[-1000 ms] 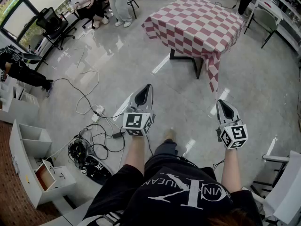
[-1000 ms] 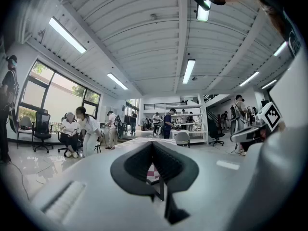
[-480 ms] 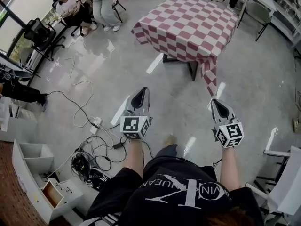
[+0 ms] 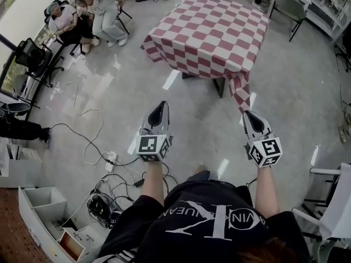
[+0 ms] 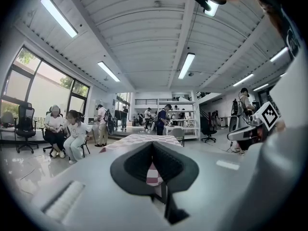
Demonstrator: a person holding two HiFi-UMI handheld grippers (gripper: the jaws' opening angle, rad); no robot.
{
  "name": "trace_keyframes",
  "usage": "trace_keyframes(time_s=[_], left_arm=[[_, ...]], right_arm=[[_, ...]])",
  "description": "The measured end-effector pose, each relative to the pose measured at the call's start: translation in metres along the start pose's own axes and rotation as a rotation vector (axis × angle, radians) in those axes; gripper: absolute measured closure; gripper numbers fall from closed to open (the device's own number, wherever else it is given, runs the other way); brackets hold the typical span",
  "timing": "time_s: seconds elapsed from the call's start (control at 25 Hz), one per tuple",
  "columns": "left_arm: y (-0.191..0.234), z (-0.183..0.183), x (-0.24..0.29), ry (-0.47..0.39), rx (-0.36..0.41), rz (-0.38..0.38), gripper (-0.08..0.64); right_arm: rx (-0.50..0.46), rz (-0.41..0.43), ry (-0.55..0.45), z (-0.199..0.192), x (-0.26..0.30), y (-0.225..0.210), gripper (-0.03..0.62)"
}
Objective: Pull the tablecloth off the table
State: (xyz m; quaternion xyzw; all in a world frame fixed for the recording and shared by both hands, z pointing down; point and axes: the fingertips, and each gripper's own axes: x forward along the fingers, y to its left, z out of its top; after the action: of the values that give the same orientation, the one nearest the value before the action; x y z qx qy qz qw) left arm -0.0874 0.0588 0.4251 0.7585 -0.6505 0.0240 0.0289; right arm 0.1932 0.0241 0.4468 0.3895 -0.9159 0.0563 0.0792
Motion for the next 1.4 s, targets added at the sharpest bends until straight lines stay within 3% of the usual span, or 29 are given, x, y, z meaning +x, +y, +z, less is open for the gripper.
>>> trace_keyframes(time_s=[0.64,1.04,1.4], left_arm=[[0.027,-0.005,0.085,0.017,-0.032,-0.012,0.548],[0.066,0.004,0.183,0.016,-0.044,0.04,0.548],[0.076,0.002,0.276,0.028,-0.052,0.049,0.548]], right_arm=[[0.011,-0.013,0.035,0.006,0.067,-0.054,0.578],[-0.014,0.053,0.058,0.024,0.168,-0.109,0.578],[-0.014,0.076,0.085,0.03,0.237,-0.179,0.578]])
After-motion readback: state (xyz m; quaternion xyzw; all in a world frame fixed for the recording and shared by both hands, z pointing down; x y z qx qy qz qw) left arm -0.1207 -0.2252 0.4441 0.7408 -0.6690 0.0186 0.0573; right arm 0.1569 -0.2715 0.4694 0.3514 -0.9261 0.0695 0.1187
